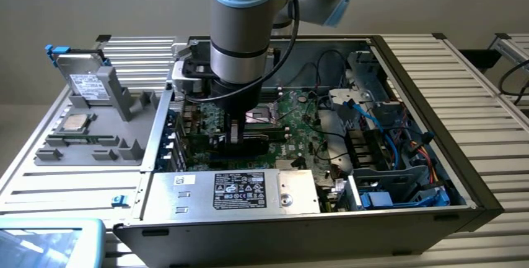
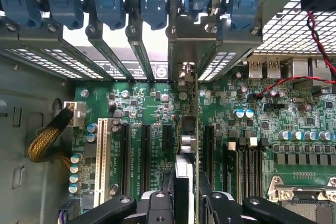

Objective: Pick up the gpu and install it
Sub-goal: 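Insert the gpu into the slot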

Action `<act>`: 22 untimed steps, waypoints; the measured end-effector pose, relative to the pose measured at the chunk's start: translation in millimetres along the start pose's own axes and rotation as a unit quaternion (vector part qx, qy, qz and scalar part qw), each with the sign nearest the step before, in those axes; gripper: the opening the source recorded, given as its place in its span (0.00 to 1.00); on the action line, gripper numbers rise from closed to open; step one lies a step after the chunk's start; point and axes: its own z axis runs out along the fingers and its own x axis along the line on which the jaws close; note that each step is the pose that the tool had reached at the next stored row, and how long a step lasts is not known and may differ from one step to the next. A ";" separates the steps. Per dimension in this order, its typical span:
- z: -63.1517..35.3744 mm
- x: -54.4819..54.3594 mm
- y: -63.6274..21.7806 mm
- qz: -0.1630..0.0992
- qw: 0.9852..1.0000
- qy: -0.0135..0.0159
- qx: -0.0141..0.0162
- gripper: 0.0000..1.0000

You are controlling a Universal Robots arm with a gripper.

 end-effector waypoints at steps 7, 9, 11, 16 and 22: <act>1.2 0.0 1.0 0.000 1.000 0.000 0.000 0.29; 1.4 0.0 1.6 0.000 1.000 0.000 0.000 0.29; 1.5 0.0 1.7 0.000 1.000 0.000 0.000 0.29; 1.5 0.0 1.9 0.000 1.000 0.000 0.000 0.29; 1.6 0.0 2.3 0.000 1.000 0.000 0.000 0.29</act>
